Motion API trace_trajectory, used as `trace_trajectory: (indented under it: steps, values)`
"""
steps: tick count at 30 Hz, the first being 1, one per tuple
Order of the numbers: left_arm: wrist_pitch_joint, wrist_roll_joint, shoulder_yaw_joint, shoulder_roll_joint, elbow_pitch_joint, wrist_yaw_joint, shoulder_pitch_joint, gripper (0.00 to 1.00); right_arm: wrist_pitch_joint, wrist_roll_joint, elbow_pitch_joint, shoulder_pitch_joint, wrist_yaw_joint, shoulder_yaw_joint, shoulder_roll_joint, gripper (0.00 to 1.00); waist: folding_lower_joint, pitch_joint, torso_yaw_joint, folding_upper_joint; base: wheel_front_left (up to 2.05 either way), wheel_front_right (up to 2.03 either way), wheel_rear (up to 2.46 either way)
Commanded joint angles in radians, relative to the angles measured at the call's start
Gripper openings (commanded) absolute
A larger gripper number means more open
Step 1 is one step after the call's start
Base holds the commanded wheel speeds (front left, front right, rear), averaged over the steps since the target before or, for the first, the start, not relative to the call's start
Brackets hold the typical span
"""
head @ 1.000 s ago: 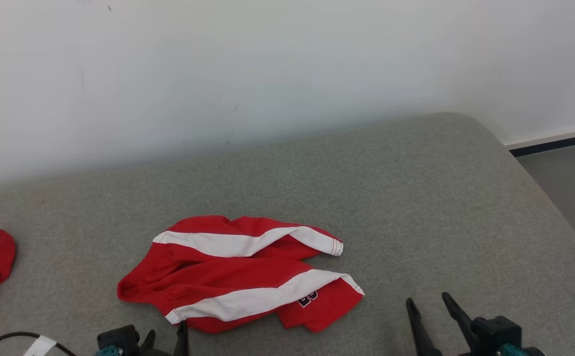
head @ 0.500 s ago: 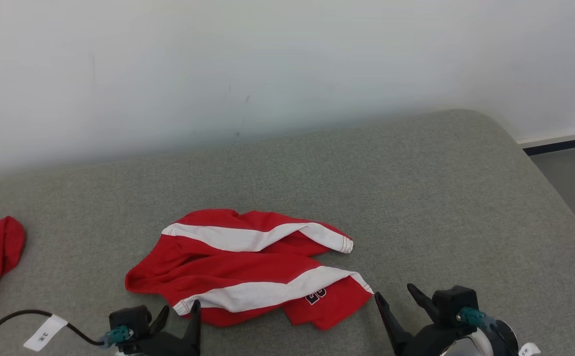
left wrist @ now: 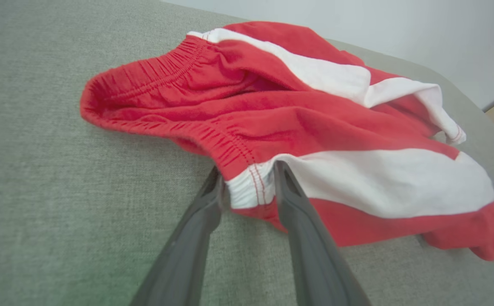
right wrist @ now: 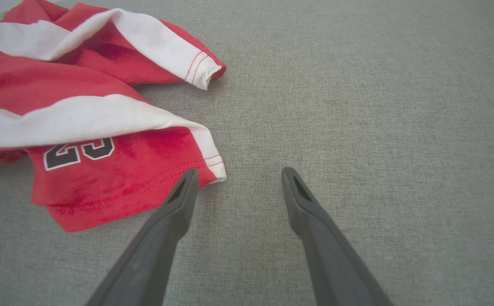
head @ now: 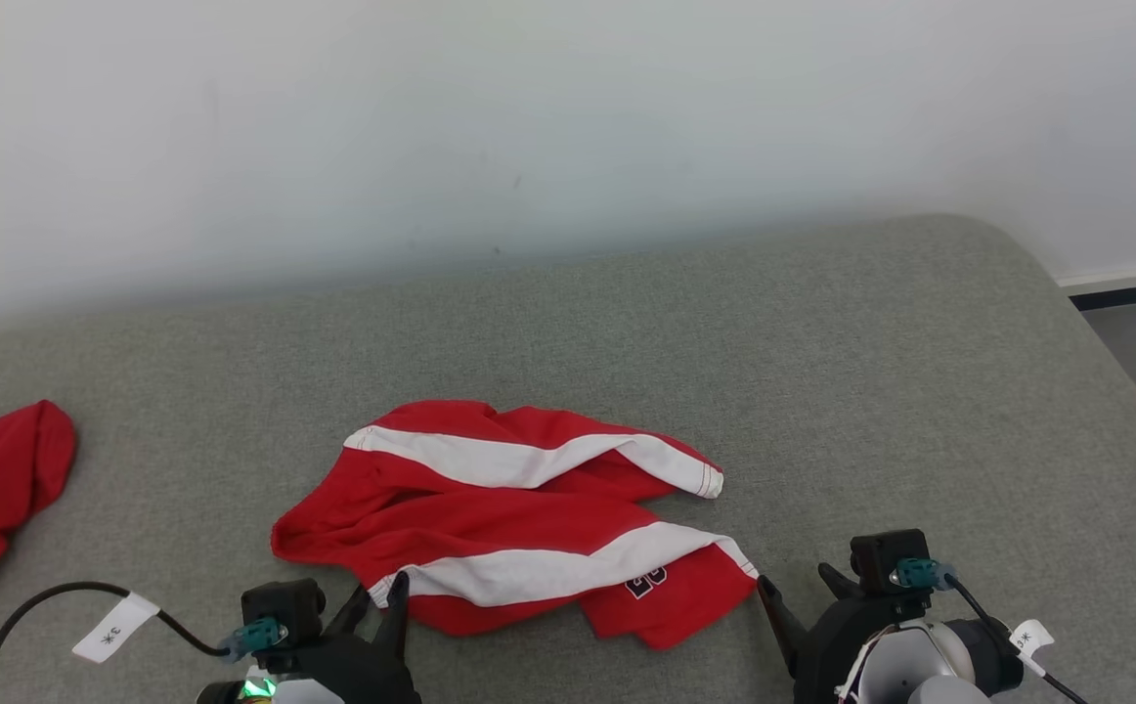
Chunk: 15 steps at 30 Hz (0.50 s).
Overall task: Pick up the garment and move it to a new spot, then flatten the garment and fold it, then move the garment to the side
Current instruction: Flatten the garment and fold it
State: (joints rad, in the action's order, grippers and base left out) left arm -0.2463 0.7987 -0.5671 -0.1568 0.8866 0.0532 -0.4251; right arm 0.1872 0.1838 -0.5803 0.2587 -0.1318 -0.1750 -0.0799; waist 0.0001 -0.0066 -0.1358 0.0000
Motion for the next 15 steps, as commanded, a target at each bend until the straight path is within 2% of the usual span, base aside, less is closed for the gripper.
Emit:
trace_trajectory:
  steps: [1, 6, 11, 15]
  values:
    - [-0.009, -0.008, -0.002, 0.002, -0.001, 0.005, -0.010, 0.48, -0.005, 0.004, -0.010, 0.009, 0.002, 0.007, 0.003, 1.00, -0.0001, 0.001, 0.001, 0.0000, 0.00, 0.00, 0.00]
    - [0.002, -0.002, -0.009, 0.000, -0.001, 0.013, -0.012, 0.33, -0.016, 0.040, -0.070, 0.045, 0.002, 0.064, 0.023, 1.00, -0.0001, 0.003, 0.000, 0.0000, 0.00, 0.00, 0.00]
    - [0.009, 0.002, -0.014, 0.001, 0.001, 0.015, -0.010, 0.31, -0.012, 0.038, -0.138, 0.086, 0.002, 0.089, 0.029, 1.00, -0.0001, 0.007, 0.004, 0.0000, 0.00, 0.00, 0.00]
    - [0.015, 0.007, -0.015, -0.004, 0.000, 0.013, -0.007, 0.27, -0.005, 0.080, -0.172, 0.111, 0.002, 0.047, 0.031, 1.00, -0.0001, 0.011, 0.012, 0.0000, 0.00, 0.00, 0.00]
